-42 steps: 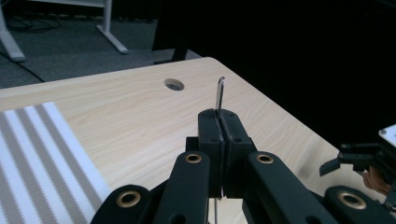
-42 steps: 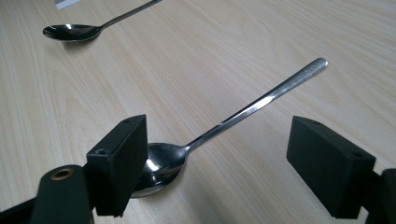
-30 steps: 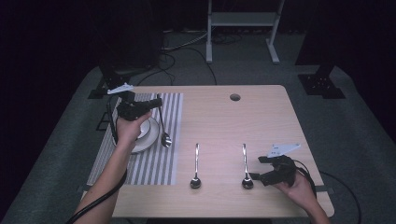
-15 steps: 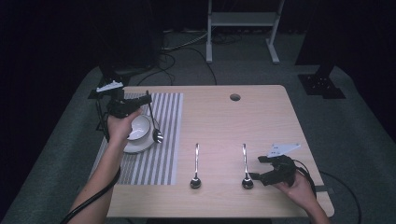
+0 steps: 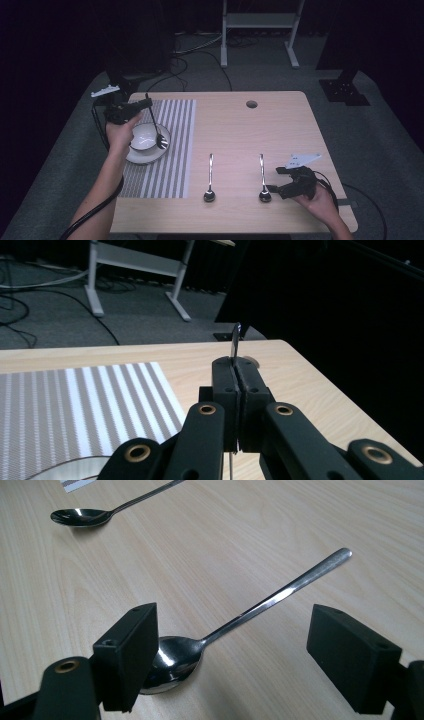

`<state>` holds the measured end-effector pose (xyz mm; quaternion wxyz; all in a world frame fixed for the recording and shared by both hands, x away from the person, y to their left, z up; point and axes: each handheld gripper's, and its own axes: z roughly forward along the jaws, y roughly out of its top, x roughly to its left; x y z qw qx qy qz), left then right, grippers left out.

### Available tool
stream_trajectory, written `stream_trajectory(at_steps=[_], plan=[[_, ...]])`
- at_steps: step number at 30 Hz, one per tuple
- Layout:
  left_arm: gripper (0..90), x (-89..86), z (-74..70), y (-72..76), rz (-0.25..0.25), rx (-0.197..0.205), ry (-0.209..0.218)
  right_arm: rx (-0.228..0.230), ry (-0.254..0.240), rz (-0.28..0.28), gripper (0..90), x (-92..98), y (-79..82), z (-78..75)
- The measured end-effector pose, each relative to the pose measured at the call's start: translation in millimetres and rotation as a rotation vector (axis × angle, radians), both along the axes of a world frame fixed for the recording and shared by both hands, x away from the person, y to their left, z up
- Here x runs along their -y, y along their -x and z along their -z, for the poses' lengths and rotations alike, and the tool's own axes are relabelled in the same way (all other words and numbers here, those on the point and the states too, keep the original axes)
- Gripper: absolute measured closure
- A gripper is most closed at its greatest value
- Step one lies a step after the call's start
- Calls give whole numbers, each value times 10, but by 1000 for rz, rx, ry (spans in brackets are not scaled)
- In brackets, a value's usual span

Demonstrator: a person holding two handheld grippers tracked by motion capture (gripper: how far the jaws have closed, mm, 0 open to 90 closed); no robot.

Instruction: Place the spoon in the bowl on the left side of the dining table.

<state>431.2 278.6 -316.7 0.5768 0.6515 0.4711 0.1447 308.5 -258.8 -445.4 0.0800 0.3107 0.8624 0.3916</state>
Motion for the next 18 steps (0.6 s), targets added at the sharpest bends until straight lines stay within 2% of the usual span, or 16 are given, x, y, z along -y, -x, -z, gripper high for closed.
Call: stream_trajectory(at_steps=[11,15,18], plan=[[892,-249,-114,18,-74,11,3,-4,5,-2,196,-6,1,0],[891,-324,-111,19,-99,8,-2,-1,3,-4,195,-7,0,-2],[892,-378,-87,18,-119,1,10,-1,3,-6,196,-8,-1,-5]])
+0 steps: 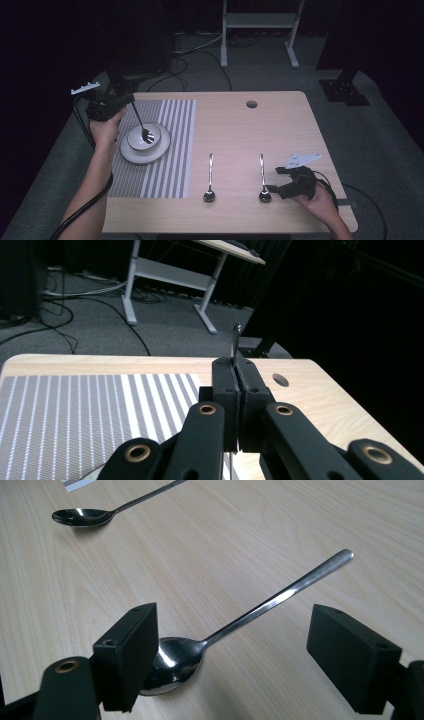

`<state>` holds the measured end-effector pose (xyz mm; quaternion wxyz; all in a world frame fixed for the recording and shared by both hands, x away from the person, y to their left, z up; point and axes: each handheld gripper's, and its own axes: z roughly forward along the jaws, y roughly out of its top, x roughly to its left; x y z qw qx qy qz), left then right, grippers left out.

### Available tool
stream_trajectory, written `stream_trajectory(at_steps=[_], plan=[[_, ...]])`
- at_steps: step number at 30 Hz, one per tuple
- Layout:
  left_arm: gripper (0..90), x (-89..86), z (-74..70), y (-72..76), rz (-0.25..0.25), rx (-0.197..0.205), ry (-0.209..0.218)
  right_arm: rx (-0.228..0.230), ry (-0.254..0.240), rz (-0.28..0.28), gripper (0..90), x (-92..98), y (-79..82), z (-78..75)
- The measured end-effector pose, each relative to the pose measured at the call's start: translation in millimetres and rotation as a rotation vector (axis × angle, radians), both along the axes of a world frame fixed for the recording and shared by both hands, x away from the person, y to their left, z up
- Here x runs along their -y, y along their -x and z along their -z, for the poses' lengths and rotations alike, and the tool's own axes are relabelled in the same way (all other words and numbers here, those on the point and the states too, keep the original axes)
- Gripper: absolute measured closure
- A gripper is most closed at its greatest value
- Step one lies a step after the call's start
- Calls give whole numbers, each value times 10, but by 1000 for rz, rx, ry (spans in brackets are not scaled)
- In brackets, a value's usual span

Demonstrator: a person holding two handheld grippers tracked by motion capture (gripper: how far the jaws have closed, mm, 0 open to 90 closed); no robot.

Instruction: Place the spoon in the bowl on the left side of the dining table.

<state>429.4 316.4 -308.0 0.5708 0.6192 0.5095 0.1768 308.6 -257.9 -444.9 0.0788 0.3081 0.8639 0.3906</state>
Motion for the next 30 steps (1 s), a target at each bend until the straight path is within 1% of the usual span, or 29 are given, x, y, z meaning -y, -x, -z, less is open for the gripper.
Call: stream_trajectory(at_steps=[4,6,9,11,16,18,20,26,30], plan=[[891,-73,38,1,-31,-7,10,-2,0,0,196,1,0,1],[891,-96,41,16,-58,2,9,-3,2,0,196,1,-1,4],[891,-108,30,29,-77,12,7,-1,1,-2,196,-2,-5,1],[892,-110,30,26,-82,13,-1,-2,-2,1,195,-4,-5,-5],[891,-118,65,8,-85,3,-7,6,1,-4,195,-13,-3,-13],[892,-125,81,3,-92,0,-6,2,0,-3,195,-10,-4,-12],[891,-140,105,-4,-94,-5,-2,-1,-1,-1,195,-6,-5,-9],[890,-151,197,-18,-104,-26,-10,-2,3,-4,196,-10,-6,1],[891,-179,256,-24,-122,-35,-18,-1,4,-3,196,-9,-1,-3]])
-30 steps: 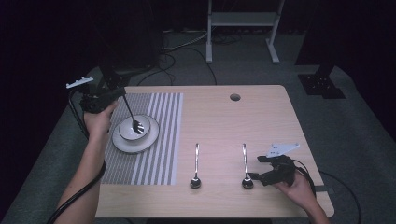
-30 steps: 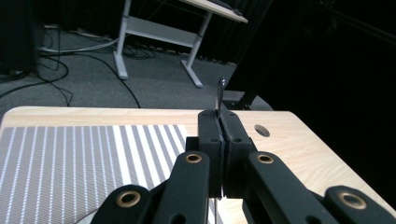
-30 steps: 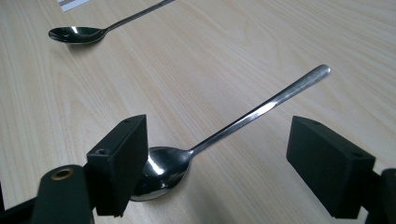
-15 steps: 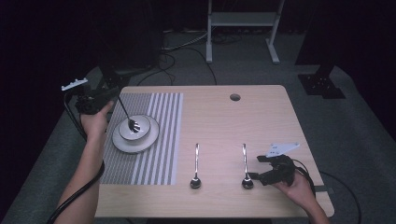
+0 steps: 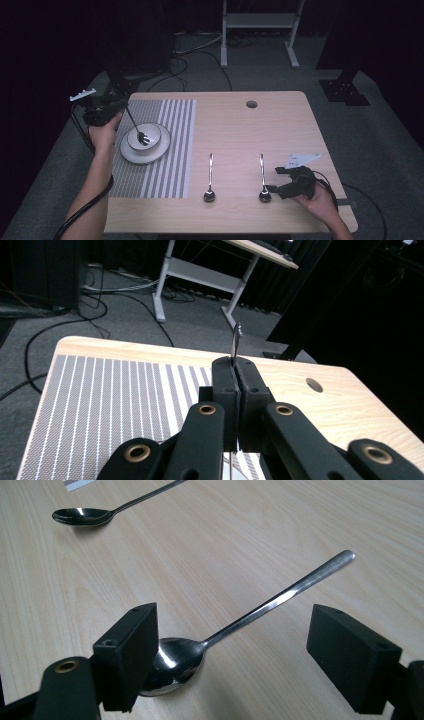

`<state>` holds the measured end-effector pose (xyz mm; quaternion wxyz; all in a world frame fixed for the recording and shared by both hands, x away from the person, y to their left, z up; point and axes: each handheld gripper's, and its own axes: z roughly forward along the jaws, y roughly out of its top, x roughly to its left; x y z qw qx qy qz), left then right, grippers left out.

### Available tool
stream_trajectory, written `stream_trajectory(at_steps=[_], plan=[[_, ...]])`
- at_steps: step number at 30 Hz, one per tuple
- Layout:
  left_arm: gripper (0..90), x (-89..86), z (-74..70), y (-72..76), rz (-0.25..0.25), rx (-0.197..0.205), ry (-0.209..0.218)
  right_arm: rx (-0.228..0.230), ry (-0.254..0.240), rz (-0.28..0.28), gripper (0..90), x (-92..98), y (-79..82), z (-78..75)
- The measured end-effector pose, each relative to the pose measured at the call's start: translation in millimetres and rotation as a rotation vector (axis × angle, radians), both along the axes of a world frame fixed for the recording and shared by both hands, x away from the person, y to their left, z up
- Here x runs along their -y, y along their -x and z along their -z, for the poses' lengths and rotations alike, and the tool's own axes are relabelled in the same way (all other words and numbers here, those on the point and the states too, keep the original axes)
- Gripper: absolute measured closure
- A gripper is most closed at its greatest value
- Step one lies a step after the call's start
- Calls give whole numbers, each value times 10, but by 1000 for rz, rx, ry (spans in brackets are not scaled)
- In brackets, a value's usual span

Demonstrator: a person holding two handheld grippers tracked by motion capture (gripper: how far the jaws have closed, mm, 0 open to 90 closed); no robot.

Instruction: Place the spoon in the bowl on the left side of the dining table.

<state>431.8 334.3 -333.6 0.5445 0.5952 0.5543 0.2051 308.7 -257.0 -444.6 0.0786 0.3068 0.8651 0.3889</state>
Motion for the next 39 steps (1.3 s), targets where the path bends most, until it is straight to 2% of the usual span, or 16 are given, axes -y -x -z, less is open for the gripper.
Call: stream_trajectory(at_steps=[8,15,29,39], plan=[[891,-55,154,1,-30,-16,-3,-3,2,-4,195,-14,1,8],[891,-51,238,-12,-28,-28,-4,-6,-2,1,196,-6,-2,12],[889,-139,450,19,-43,-65,33,-4,5,-5,195,-18,1,15],[819,-246,568,74,-61,-101,31,-2,11,-12,196,-45,1,17]])
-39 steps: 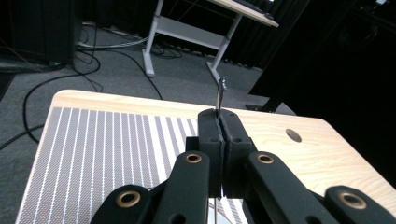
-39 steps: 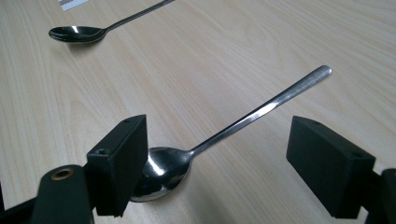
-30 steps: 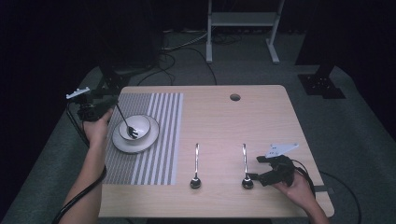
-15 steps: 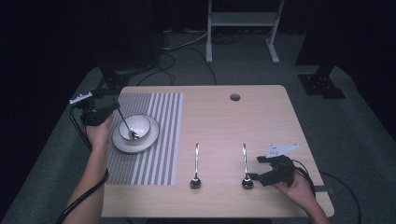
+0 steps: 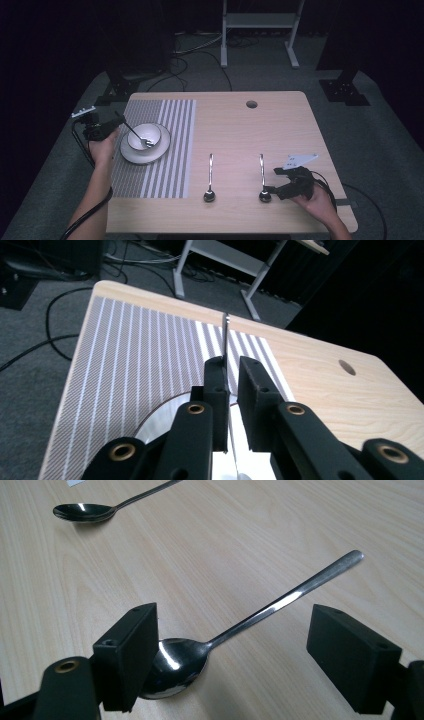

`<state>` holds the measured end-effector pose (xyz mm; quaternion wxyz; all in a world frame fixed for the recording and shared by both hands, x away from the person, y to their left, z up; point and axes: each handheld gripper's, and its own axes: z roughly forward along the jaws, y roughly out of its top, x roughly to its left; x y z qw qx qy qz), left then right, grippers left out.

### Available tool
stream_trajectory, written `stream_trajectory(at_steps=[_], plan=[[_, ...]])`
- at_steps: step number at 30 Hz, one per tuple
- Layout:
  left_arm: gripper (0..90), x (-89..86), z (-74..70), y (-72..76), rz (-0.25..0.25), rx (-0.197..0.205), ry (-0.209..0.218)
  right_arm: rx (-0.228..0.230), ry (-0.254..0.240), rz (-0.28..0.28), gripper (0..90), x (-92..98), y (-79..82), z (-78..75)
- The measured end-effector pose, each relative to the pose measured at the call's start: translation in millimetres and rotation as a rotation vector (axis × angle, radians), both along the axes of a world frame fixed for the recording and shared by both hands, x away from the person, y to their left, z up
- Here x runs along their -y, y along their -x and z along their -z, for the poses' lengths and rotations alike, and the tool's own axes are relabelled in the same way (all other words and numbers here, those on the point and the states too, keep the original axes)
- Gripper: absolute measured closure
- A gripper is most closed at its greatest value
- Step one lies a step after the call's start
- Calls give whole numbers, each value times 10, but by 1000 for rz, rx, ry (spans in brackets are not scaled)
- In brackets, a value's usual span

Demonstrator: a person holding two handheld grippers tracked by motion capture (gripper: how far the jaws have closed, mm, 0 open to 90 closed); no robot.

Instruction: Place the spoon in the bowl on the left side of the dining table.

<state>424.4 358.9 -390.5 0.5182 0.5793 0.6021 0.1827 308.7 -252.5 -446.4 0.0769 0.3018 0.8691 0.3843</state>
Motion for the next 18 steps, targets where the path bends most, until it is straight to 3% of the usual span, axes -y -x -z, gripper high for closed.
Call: stream_trajectory(at_steps=[14,18], plan=[[761,-8,64,25,-4,-30,-69,2,-3,0,196,-4,-5,1],[717,-18,84,35,-4,-31,-49,3,-2,0,196,-2,-8,-4]])
